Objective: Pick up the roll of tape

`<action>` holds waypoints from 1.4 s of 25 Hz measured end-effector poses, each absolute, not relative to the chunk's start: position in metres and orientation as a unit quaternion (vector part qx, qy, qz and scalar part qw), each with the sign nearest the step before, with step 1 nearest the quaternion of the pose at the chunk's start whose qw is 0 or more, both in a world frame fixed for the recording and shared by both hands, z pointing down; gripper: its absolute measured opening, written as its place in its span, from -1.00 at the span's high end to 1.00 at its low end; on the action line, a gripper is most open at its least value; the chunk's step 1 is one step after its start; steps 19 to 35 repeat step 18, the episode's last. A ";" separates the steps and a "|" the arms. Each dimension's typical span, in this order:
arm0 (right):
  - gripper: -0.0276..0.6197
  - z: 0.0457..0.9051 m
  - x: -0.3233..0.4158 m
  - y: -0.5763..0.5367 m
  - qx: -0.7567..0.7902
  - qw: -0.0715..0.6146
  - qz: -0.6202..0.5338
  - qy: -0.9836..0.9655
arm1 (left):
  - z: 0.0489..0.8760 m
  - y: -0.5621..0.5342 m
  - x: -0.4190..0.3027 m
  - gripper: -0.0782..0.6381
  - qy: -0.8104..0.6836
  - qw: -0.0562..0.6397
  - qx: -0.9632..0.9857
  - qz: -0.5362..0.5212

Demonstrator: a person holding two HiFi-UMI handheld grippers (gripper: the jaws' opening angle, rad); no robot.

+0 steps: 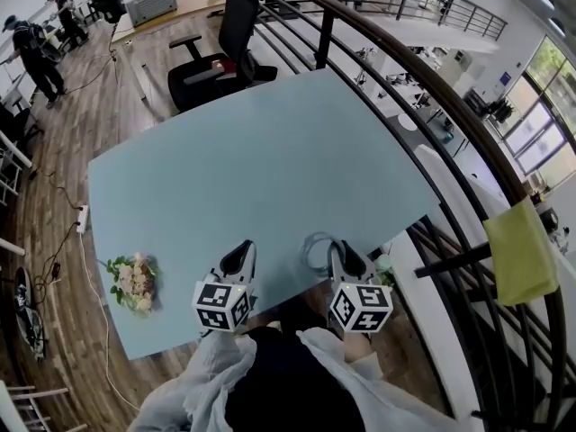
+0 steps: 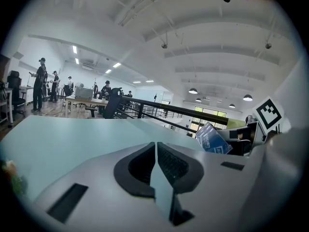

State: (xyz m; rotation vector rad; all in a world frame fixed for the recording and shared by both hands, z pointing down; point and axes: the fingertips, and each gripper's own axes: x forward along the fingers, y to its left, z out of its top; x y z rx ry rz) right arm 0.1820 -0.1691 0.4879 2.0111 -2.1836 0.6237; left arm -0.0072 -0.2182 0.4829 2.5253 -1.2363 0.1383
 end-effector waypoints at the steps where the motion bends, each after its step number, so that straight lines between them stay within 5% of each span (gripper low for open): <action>1: 0.65 0.488 0.182 -0.169 0.663 0.054 0.205 -0.718 | 0.483 -0.218 -0.006 0.70 -0.432 0.161 0.886 0.049; 35: 0.65 0.487 0.168 -0.181 0.654 0.066 0.203 -0.726 | 0.482 -0.227 -0.016 0.70 -0.434 0.161 0.885 0.046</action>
